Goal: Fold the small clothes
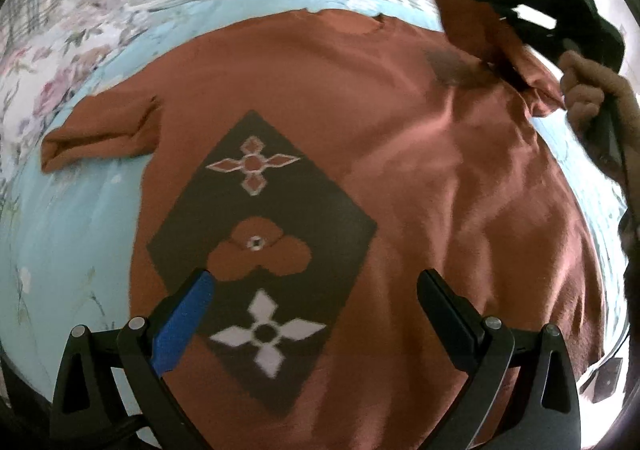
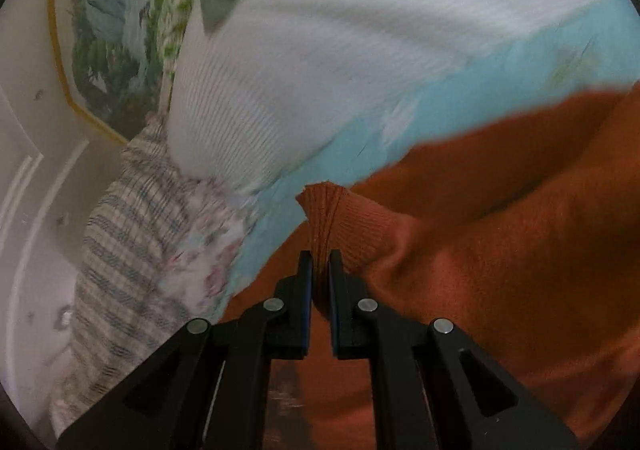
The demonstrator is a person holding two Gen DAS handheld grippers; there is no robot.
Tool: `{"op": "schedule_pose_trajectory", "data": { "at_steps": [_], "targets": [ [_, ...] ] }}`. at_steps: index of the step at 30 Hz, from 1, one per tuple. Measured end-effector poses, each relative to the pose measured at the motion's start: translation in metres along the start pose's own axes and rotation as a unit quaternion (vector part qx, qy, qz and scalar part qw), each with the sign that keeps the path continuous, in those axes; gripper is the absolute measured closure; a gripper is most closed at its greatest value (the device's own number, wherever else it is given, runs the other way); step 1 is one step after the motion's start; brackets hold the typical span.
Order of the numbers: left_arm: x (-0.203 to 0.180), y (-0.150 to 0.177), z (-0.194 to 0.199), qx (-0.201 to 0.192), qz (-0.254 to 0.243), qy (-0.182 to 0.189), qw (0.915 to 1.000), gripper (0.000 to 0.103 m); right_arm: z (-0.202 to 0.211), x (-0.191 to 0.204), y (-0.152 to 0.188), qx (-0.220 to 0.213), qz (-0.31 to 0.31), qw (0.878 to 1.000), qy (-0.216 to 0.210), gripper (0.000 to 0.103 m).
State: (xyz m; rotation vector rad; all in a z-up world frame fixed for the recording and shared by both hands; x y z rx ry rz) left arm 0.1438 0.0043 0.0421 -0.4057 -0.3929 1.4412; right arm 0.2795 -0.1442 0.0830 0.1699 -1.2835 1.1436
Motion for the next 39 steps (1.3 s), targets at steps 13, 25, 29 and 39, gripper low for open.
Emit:
{"op": "schedule_pose_trajectory", "data": {
  "at_steps": [13, 25, 29, 39],
  "targets": [
    [0.05, -0.006, -0.005, -0.011, 0.069, 0.044, 0.9966, 0.001, -0.132, 0.016, 0.106, 0.142, 0.008, 0.99, -0.011, 0.079],
    [0.068, -0.1, -0.061, -0.033, 0.069, 0.095, 0.9925, 0.001, -0.023, -0.004, 0.079, 0.043, 0.006, 0.999, 0.01, 0.053],
    [0.074, -0.155, -0.104, -0.021, 0.053, 0.071, 0.9959, 0.002, 0.028, -0.019, 0.077, 0.005, -0.007, 0.999, 0.033, 0.053],
    [0.059, -0.174, -0.147, 0.004, 0.041, 0.127, 0.991, 0.101, 0.091, -0.053, 0.066, -0.047, -0.024, 0.996, 0.075, 0.053]
  ]
}}
Point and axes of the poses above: each gripper's, at about its wrist camera, not at the fingertips, and z roughly against the way its jaws point, x to its left, y to its underside, the point moved 8 cm from there along -z, roughly the way its jaws point, and after that the axes turned 4 degrees about -y, right-handed, at the moved point
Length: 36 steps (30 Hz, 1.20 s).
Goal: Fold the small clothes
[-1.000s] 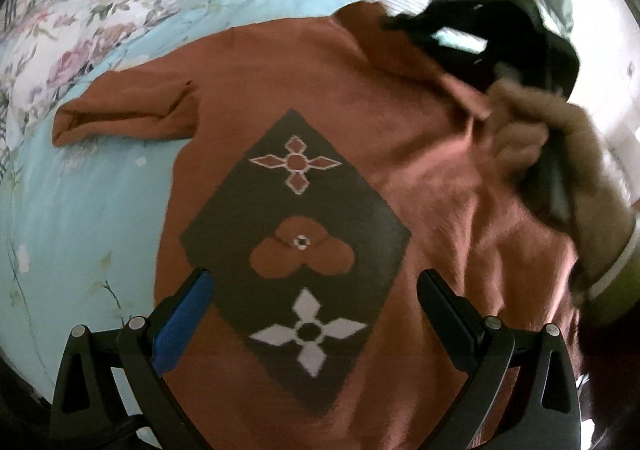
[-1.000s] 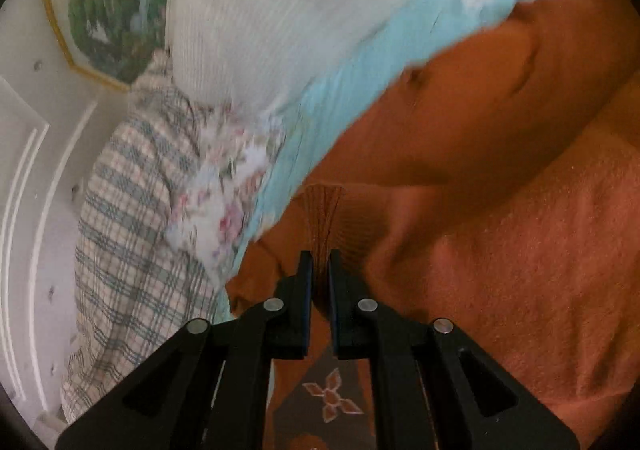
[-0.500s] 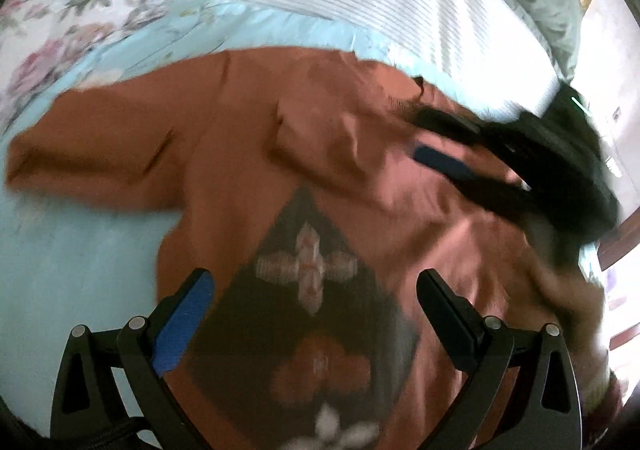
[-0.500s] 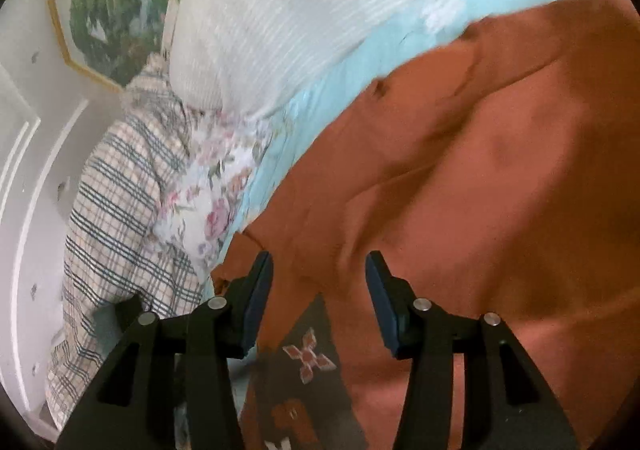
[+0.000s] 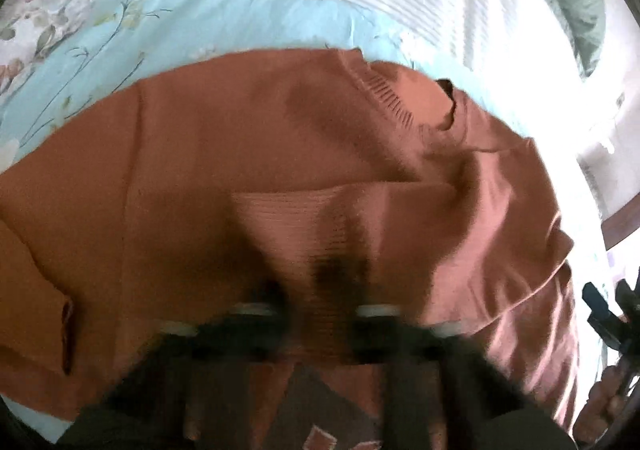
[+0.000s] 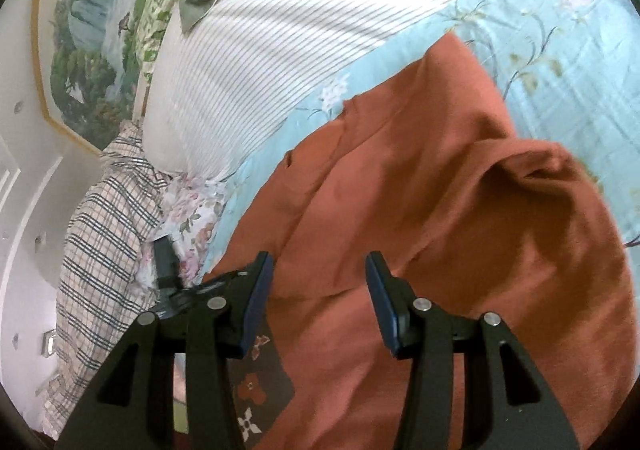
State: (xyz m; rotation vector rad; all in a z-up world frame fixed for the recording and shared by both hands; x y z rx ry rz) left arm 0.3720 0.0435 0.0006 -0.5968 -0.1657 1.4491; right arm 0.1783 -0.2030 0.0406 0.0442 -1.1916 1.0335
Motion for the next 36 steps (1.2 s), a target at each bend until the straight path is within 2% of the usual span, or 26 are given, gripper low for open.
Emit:
{"op": "schedule_pose_trajectory", "data": {
  "at_steps": [2, 3, 4, 7, 11, 15, 19, 20, 22, 24, 27, 29, 32, 35, 36],
  "targets": [
    [0.004, -0.003, 0.019, -0.031, 0.014, -0.002, 0.9994, 0.101, 0.009, -0.006, -0.005, -0.009, 0.007, 1.0, 0.012, 0.053],
    [0.009, -0.006, 0.037, -0.063, 0.018, -0.015, 0.9977, 0.101, 0.013, -0.01, -0.009, -0.015, 0.011, 1.0, 0.021, 0.053],
    [0.012, -0.009, 0.045, -0.077, 0.021, -0.023, 0.9965, 0.101, 0.016, -0.013, -0.012, -0.021, 0.014, 0.999, 0.031, 0.053],
    [0.037, -0.009, 0.057, -0.1, 0.029, -0.078, 0.9915, 0.101, 0.021, -0.029, -0.028, -0.03, 0.018, 0.997, 0.065, 0.053],
    [0.057, -0.008, 0.05, -0.093, 0.06, -0.076, 0.9909, 0.101, 0.017, -0.049, -0.06, -0.028, 0.04, 0.992, 0.115, 0.053],
    [0.055, -0.008, 0.042, -0.088, 0.055, -0.08, 0.9914, 0.101, -0.013, -0.072, -0.087, 0.012, 0.066, 0.984, 0.163, 0.053],
    [0.054, 0.003, 0.04, -0.075, 0.067, -0.067, 0.9927, 0.101, -0.048, -0.092, -0.094, 0.061, 0.08, 0.976, 0.191, 0.053],
    [0.054, 0.004, 0.039, -0.073, 0.066, -0.069, 0.9928, 0.101, -0.057, -0.098, -0.092, 0.074, 0.081, 0.974, 0.196, 0.061],
    [0.054, 0.007, 0.039, -0.07, 0.062, -0.071, 0.9931, 0.101, -0.064, -0.103, -0.09, 0.092, 0.077, 0.976, 0.18, 0.093],
    [0.051, 0.007, 0.038, -0.067, 0.057, -0.071, 0.9936, 0.101, -0.054, -0.102, -0.096, 0.077, 0.076, 0.979, 0.171, 0.093],
    [0.037, 0.005, 0.041, -0.066, 0.045, -0.053, 0.9954, 0.101, -0.035, -0.105, -0.109, 0.049, 0.082, 0.978, 0.183, 0.093],
    [0.026, 0.005, 0.04, -0.064, 0.035, -0.037, 0.9967, 0.1, -0.035, -0.116, -0.11, 0.054, 0.073, 0.978, 0.189, 0.093],
    [0.015, 0.006, 0.031, -0.058, 0.02, -0.042, 0.9972, 0.1, -0.038, -0.123, -0.105, 0.06, 0.076, 0.973, 0.211, 0.089],
    [0.017, 0.009, 0.018, -0.046, 0.02, -0.049, 0.9976, 0.1, -0.018, -0.104, -0.106, 0.017, 0.099, 0.963, 0.25, 0.082],
    [0.021, 0.009, 0.016, -0.043, 0.021, -0.051, 0.9976, 0.1, -0.015, -0.092, -0.102, 0.008, 0.11, 0.964, 0.241, 0.082]
  ]
}}
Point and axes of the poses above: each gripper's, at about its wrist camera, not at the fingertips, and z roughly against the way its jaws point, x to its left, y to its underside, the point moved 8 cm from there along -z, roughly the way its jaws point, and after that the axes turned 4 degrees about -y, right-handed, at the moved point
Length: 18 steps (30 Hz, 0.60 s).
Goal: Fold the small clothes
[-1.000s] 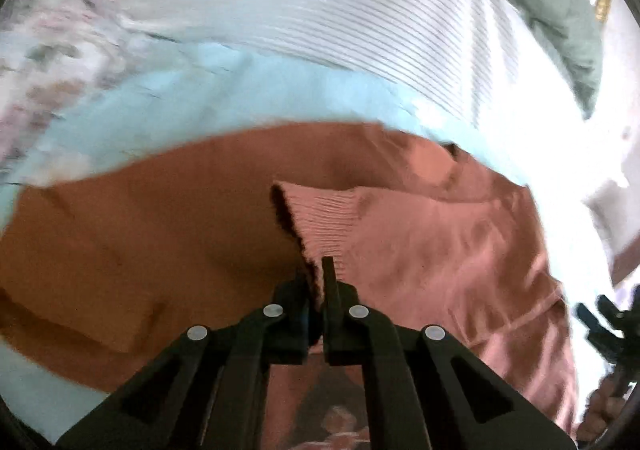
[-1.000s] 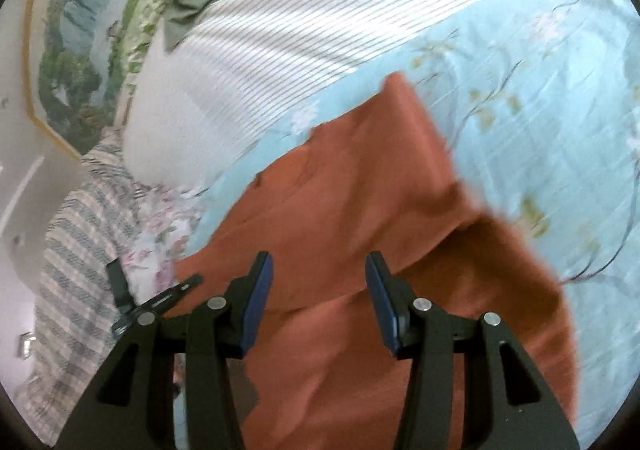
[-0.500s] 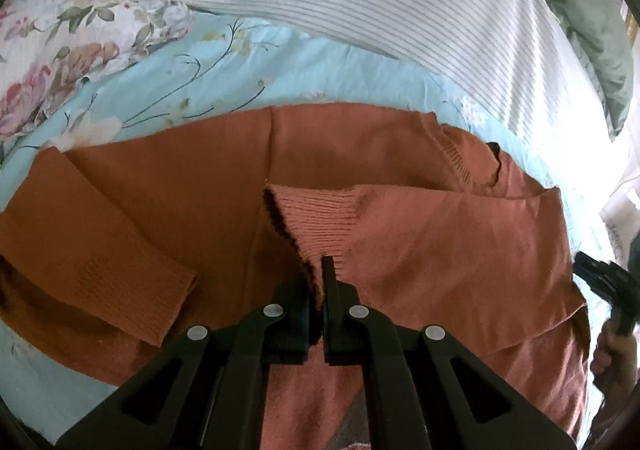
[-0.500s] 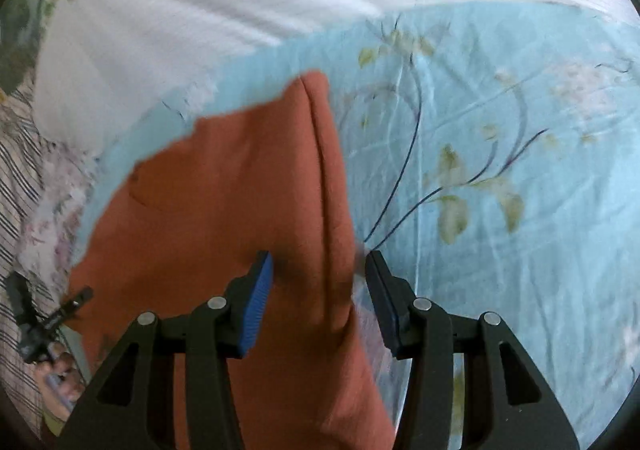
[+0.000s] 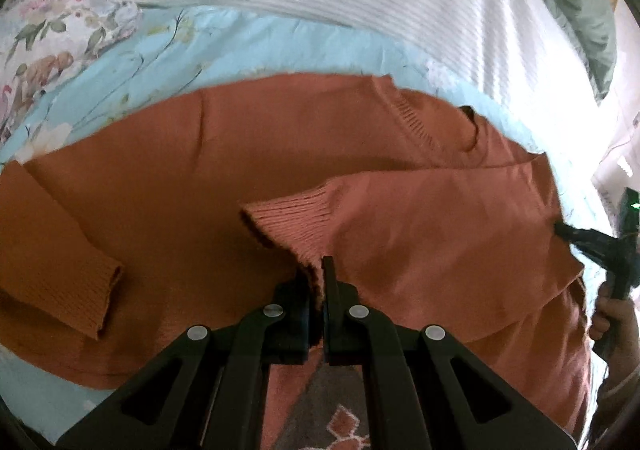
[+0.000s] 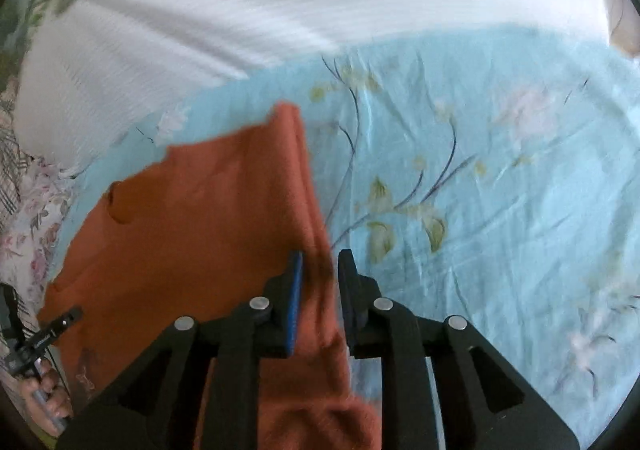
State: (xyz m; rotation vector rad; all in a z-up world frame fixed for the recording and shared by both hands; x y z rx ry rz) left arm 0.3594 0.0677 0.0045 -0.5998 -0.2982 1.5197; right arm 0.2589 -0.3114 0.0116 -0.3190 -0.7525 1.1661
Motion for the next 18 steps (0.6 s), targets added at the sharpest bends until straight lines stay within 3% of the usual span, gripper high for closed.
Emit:
{"op": "schedule_pose_trajectory", "data": {
  "at_steps": [3, 6, 8, 11, 14, 18],
  "targets": [
    [0.007, 0.0, -0.003, 0.003, 0.002, -0.002, 1.0, 0.1, 0.005, 0.031, 0.02, 0.017, 0.036, 0.998, -0.045, 0.072],
    [0.011, 0.002, -0.002, 0.004, 0.005, -0.002, 1.0, 0.1, -0.011, 0.015, 0.048, 0.064, 0.052, 0.997, 0.004, 0.077],
    [0.017, 0.004, 0.002, 0.003, 0.008, -0.002, 1.0, 0.099, 0.0, 0.002, 0.053, 0.047, 0.025, 0.998, -0.015, 0.078],
    [0.032, 0.01, 0.017, 0.0, 0.011, -0.008, 0.9999, 0.093, 0.029, -0.009, 0.053, 0.017, 0.0, 1.0, 0.01, 0.069],
    [0.055, 0.017, 0.039, -0.01, 0.02, -0.013, 0.9996, 0.093, 0.056, 0.006, 0.06, -0.005, -0.01, 0.999, -0.034, 0.048],
    [0.087, 0.023, 0.069, -0.028, 0.016, -0.036, 0.9988, 0.09, 0.076, 0.036, 0.085, -0.009, 0.001, 0.997, -0.079, 0.046]
  ]
}}
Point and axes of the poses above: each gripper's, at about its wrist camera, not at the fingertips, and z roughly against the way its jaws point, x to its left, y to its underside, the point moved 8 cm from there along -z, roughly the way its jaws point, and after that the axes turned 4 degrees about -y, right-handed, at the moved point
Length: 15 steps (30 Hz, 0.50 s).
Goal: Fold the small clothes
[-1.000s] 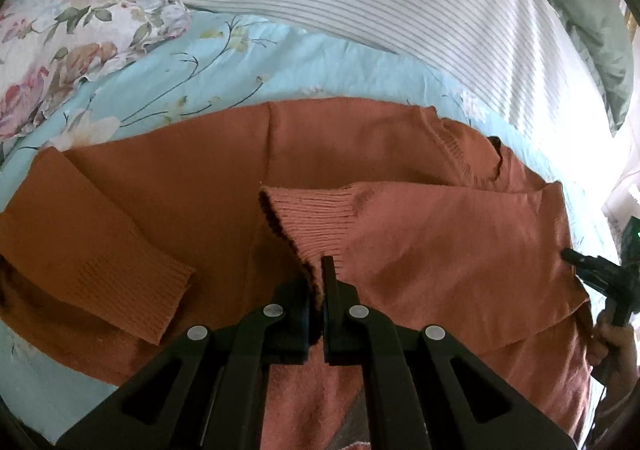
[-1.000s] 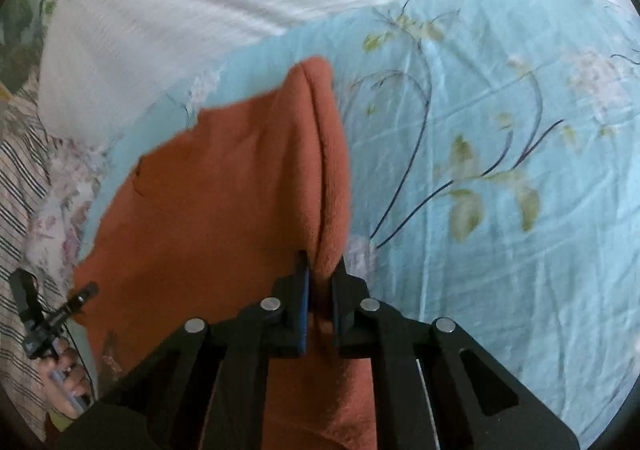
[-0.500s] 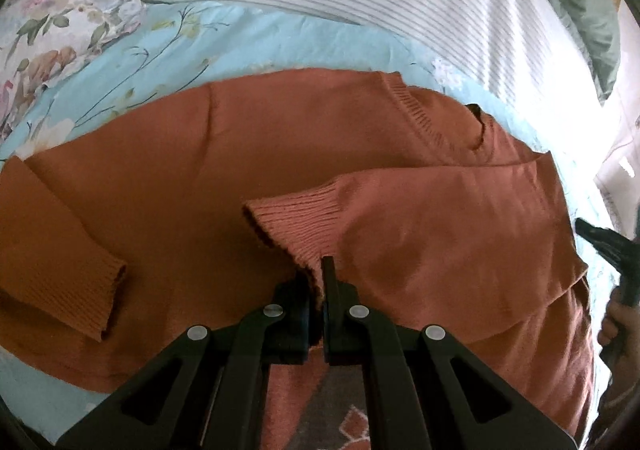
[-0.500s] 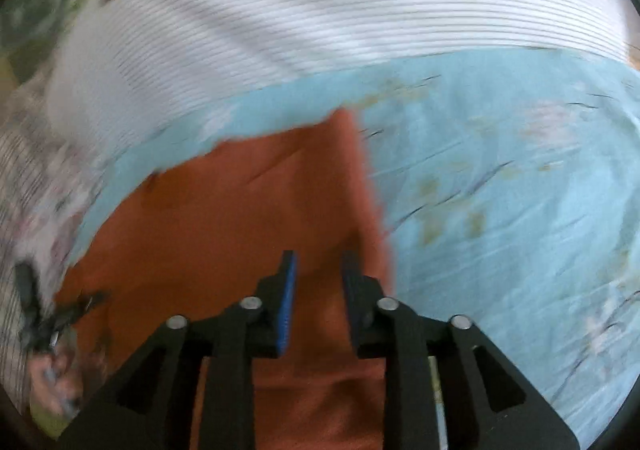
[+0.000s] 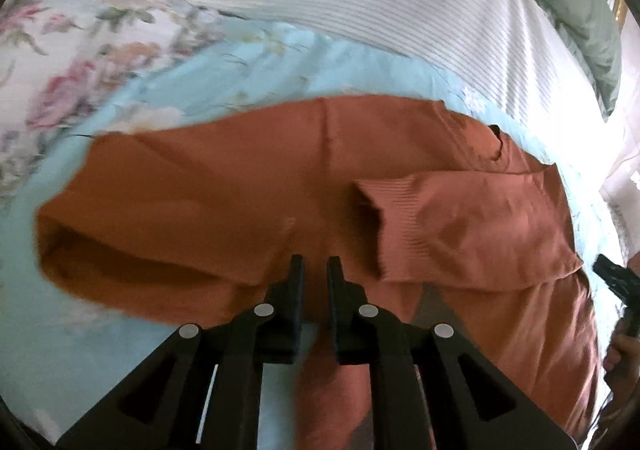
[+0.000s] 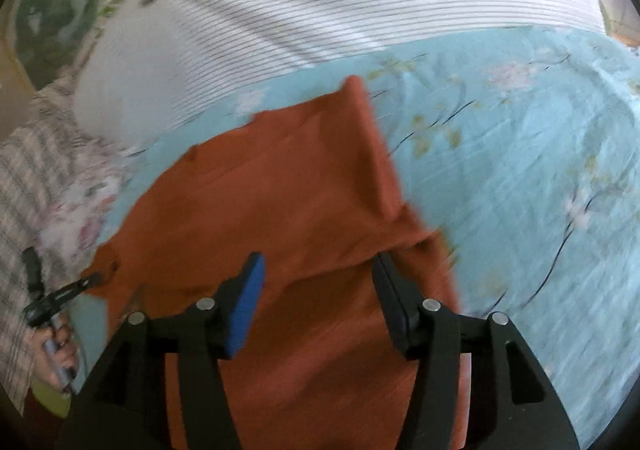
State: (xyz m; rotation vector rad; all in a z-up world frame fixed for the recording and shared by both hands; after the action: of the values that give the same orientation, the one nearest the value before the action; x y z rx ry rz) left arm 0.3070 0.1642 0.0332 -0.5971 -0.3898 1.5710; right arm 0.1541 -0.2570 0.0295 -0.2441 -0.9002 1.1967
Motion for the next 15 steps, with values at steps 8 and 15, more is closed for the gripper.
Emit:
{"op": "schedule_pose_trajectory", "data": {
  "at_steps": [8, 15],
  "targets": [
    [0.011, 0.0, -0.002, 0.007, -0.055, -0.036, 0.9978, 0.037, -0.015, 0.049, 0.062, 0.048, -0.019, 0.996, -0.066, 0.046],
    [0.033, 0.0, -0.045, 0.03, -0.063, -0.093, 0.9933, 0.056, -0.029, 0.072, 0.077, 0.071, -0.004, 0.995, -0.074, 0.046]
  ]
}}
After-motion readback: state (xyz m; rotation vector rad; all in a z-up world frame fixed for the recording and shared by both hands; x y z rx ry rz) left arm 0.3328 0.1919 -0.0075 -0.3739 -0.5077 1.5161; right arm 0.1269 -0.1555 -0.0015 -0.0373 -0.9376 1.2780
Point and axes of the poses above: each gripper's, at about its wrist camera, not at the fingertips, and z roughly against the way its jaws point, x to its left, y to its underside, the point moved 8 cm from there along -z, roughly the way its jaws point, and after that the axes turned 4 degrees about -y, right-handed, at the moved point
